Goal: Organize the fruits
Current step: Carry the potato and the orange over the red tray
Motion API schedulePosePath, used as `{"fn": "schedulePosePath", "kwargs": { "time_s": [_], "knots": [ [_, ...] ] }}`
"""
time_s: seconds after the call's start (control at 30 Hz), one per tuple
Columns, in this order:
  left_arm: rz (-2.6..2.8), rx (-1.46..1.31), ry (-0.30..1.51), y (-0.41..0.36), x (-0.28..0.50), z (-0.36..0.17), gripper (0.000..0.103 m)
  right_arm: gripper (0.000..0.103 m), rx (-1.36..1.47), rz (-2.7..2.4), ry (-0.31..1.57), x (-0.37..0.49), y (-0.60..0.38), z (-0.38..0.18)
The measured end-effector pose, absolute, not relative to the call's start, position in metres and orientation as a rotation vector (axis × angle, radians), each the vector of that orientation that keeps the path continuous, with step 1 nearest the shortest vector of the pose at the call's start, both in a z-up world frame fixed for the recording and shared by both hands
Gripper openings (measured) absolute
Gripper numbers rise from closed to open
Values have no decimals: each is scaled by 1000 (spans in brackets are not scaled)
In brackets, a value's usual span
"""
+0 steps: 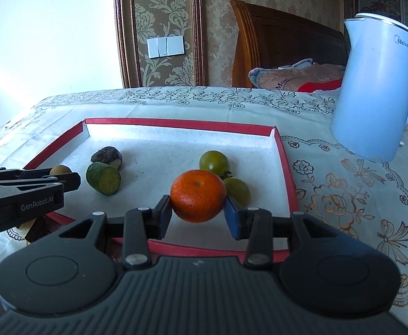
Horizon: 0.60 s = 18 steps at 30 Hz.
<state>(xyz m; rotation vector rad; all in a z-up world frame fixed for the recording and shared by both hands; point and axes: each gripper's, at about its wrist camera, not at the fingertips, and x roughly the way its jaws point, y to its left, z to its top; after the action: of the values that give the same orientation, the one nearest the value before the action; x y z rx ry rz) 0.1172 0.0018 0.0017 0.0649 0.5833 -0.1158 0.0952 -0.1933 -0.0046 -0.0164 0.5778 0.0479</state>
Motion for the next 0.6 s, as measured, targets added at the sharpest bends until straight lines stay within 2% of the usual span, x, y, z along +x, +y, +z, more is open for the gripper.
{"fn": "schedulePosePath", "kwargs": {
  "time_s": [0.6],
  "knots": [
    [-60,63,627,6,135,-10,30,39,-71,39,562,110,-178,-7]
  ]
}}
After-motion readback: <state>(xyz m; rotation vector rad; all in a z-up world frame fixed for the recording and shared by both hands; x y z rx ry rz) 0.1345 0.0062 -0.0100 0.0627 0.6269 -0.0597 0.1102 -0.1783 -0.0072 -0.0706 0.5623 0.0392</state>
